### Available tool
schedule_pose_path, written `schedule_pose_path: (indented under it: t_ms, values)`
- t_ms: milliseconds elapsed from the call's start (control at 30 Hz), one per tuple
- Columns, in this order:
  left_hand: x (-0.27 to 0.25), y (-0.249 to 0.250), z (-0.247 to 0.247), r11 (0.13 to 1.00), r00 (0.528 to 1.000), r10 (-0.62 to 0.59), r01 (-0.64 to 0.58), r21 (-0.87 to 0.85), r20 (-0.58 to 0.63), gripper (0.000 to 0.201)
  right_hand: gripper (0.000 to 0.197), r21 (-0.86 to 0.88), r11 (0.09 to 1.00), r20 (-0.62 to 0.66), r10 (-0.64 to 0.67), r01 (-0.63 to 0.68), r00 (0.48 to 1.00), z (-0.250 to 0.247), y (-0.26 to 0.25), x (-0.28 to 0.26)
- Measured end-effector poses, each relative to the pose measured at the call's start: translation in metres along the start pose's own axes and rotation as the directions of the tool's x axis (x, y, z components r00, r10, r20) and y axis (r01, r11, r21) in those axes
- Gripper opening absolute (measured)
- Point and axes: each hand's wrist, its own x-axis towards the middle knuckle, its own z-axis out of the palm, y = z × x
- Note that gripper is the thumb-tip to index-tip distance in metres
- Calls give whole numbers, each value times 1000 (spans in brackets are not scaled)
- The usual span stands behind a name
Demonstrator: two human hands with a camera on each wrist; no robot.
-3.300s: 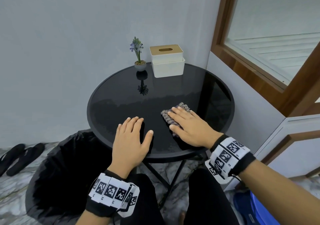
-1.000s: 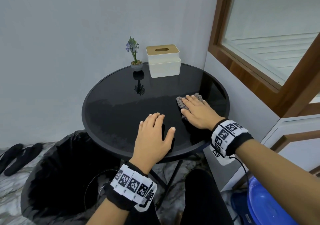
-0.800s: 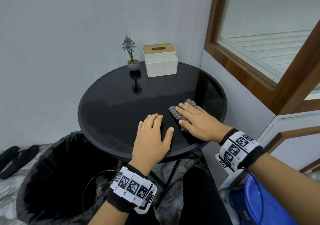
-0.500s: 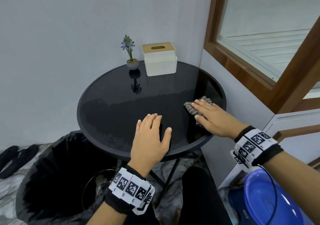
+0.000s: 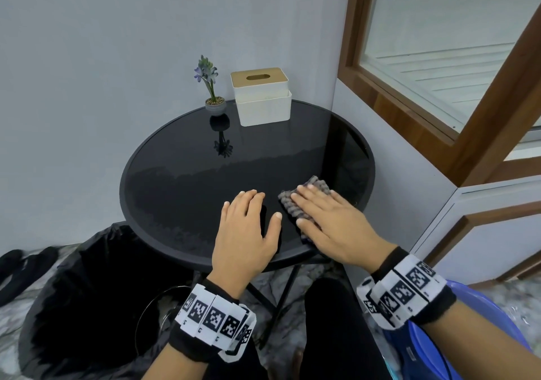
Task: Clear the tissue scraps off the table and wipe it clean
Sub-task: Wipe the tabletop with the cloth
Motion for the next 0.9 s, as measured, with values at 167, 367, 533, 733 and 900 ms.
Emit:
schedule_pose_path:
  t_ms: [167,367,533,733,900]
  values:
    - [-2,2,-1,1000,1000,12,-12,-15,0,56,57,42,999,7,-33,32,999,-6,13,-8]
    - [-2,2,0,1000,1000,13,-13,-14,20,61,55,39,997,35,69,-71,997,-20,56,6]
    - [-2,3,0,1000,999,13,-13,-4,32,64,57,4,986,64,169,-170,984,-25,89,36]
    - [-2,4,1,1000,999,12,-12,3,34,65,61,-35,969,109,246,-244,963,-25,104,74]
    - [-1,1,-1,1000,1000,2,-3,1,30,64,60,-34,980,116,198,-195,973,-23,90,78]
